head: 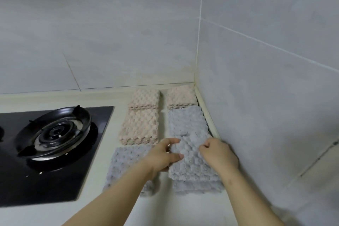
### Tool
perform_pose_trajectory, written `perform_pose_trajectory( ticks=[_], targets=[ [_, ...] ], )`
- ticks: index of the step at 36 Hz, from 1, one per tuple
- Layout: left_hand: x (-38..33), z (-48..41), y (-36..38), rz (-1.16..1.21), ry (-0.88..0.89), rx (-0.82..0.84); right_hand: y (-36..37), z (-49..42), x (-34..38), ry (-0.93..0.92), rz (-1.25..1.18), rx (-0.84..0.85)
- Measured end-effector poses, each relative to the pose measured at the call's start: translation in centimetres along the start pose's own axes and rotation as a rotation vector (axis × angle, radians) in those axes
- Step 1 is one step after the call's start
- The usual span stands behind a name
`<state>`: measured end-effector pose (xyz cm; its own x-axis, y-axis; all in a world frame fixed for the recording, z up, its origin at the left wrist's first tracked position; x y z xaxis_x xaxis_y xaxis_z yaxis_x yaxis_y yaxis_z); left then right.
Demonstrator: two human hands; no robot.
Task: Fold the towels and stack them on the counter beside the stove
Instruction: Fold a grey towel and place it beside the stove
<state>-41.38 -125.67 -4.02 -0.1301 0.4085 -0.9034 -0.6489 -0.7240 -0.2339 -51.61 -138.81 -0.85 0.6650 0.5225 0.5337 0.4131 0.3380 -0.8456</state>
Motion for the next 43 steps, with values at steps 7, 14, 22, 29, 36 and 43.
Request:
perform_pose_trajectory(
  ticks=[7,14,22,29,36,43],
  targets=[
    [0.4,0.4,0.8,-0.04,0.015,0.002,0.2,0.5,-0.6,-0.062,0.159,-0.08],
    [0.8,0.2,1.7,-0.094,0.03,-0.007,1.0,0.6,0.1,-0.251,0.214,-0.174],
    [1.3,0.0,1.7,-0.421,0.174,-0.078,4.3,0.5,-1.4,-0.355,0.247,-0.028],
    [1.7,-0.4,1.5,-0.853,0.35,-0.083,6.6,0.3,-2.8,-0.316,0.301,-0.103],
    [2.6,-0.4,1.4,-1.138,0.365,0.056,6.4,0.4,-2.4,-0.318,0.304,-0.053],
    [2.9,-0.4,1.8,-1.17,0.327,0.059,6.3,0.4,-2.4,-0.332,0.354,-0.01]
  ],
)
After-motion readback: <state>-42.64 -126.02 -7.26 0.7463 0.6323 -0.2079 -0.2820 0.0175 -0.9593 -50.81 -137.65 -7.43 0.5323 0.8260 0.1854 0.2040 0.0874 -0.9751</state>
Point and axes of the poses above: each hand's wrist, its own z-axis away from the middle knuckle, its own y-axis out of the palm, x = y × z, the point moved 5 cm from there along -z, towards the middle knuckle, and after that the axes turned 11 degrees about -x, right-handed, at the moved point
